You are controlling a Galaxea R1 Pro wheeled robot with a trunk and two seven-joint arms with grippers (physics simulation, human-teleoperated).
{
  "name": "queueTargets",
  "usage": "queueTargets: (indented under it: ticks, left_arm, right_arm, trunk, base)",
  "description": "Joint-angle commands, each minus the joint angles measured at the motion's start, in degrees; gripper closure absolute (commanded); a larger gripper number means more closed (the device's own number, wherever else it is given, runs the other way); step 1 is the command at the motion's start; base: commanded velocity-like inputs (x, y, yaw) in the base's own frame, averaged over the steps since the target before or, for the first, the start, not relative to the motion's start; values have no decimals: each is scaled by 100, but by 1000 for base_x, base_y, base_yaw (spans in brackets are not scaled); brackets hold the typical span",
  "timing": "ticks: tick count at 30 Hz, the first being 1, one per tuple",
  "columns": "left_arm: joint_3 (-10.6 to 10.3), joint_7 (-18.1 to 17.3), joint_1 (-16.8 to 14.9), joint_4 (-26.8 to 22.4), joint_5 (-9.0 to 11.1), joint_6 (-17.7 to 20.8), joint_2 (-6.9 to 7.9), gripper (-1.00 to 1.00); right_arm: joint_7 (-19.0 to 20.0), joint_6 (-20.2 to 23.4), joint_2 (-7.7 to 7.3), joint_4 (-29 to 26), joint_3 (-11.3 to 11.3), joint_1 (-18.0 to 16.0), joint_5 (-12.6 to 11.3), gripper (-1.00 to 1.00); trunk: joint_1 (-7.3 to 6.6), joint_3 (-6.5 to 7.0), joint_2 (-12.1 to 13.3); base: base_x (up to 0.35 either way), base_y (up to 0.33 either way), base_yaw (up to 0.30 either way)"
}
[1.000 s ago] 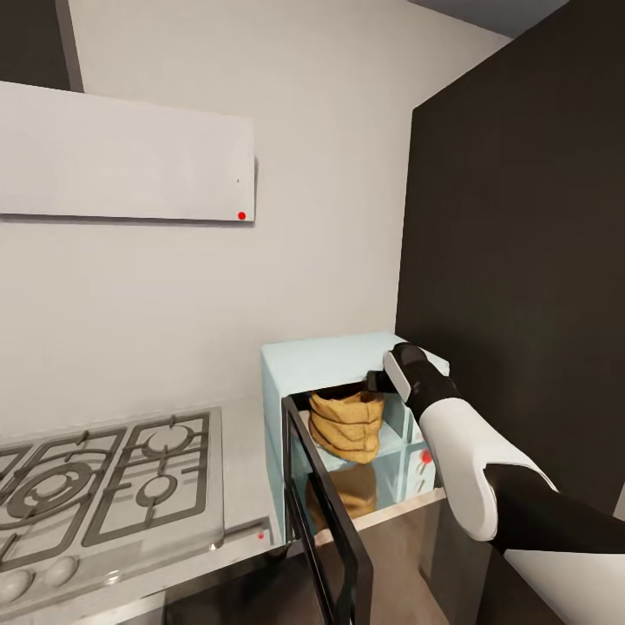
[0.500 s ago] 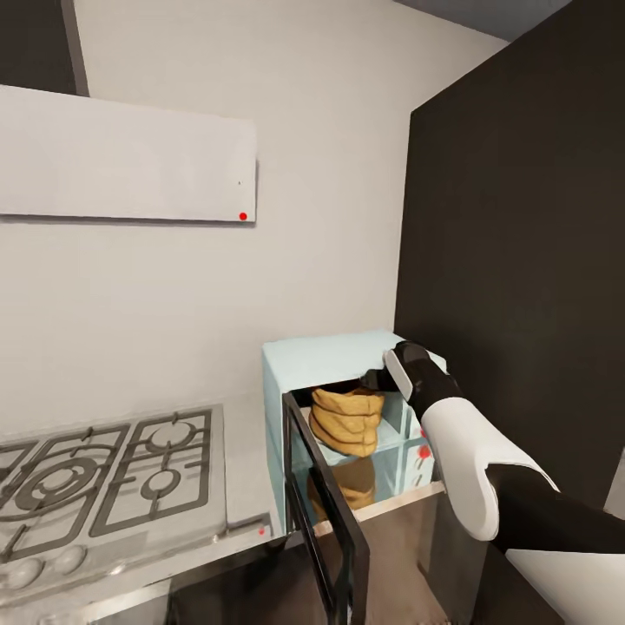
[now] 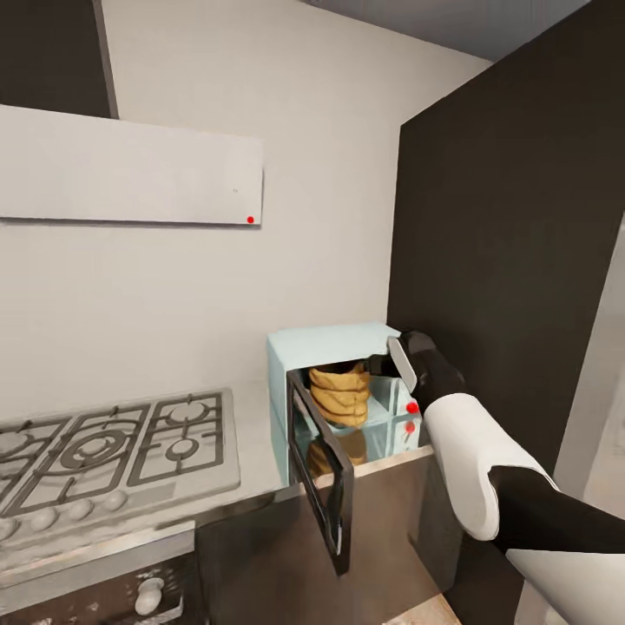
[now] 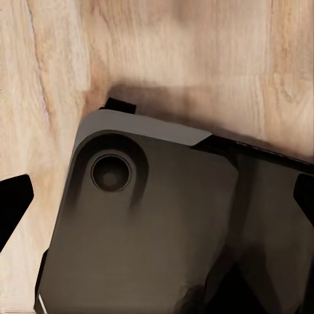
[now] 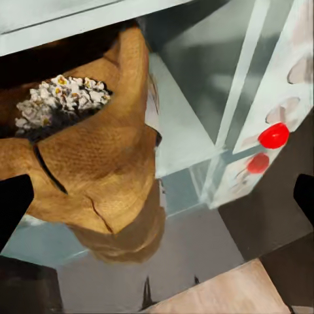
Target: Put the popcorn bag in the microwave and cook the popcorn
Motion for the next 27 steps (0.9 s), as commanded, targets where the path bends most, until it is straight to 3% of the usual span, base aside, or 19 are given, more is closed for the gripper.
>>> queueTargets:
  ticks: [1, 6, 10, 13, 15, 18, 19, 20, 23, 27]
  left_arm:
    - [7, -2, -1, -5, 24, -9, 0, -100]
    - [4, -3, -1, -8, 24, -9, 0, -100]
    - [-1, -3, -1, -9, 23, -9, 0, -100]
    - [-2, -3, -1, -9, 24, -9, 0, -100]
    - [-2, -3, -1, -10, 24, -9, 0, -100]
    - [-9, -3, -1, -10, 23, -9, 0, -100]
    - [-10, -3, -1, -10, 22, -9, 0, -100]
    - [-10, -3, -1, -10, 18, -9, 0, -100]
    - [-10, -2, -1, -10, 17, -9, 0, -100]
    - [-11, -3, -1, -8, 19, -9, 0, -100]
  right_arm:
    - [-16, 21, 7, -60, -26, -4, 5, -100]
    - [-16, 320, 17, -1117, -27, -4, -2, -100]
    - [-16, 519, -28, -1190, -15, 28, -11, -100]
    - [121, 518, -97, -1184, -15, 287, -6, -100]
    - [402, 486, -189, -1185, -5, 423, 0, -100]
    - [954, 233, -497, -1207, 20, 664, 6, -100]
    - [1213, 142, -620, -1217, 155, 782, 11, -100]
    - [1578, -25, -849, -1255, 525, 947, 14, -100]
    - [2200, -613, -1216, -1256, 1093, 1183, 2, -100]
    - [2491, -1609, -1311, -1151, 1258, 1501, -27, -100]
  trunk:
    - [-2, -8, -6]
    - [-2, -8, -6]
    - [-2, -8, -6]
    - [-2, -8, -6]
    - [-2, -8, -6]
    - [-2, -8, -6]
    - [-2, -8, -6]
    - [-2, -8, -6]
    - [-2, -8, -6]
    - [-2, -8, -6]
  base:
    - [-250, 0, 0]
    - [-58, 0, 0]
    - [-2, 0, 0]
    - [0, 0, 0]
    - [0, 0, 0]
    - [0, 0, 0]
    - [0, 0, 0]
    - [0, 0, 0]
    - [0, 0, 0]
    - [0, 0, 0]
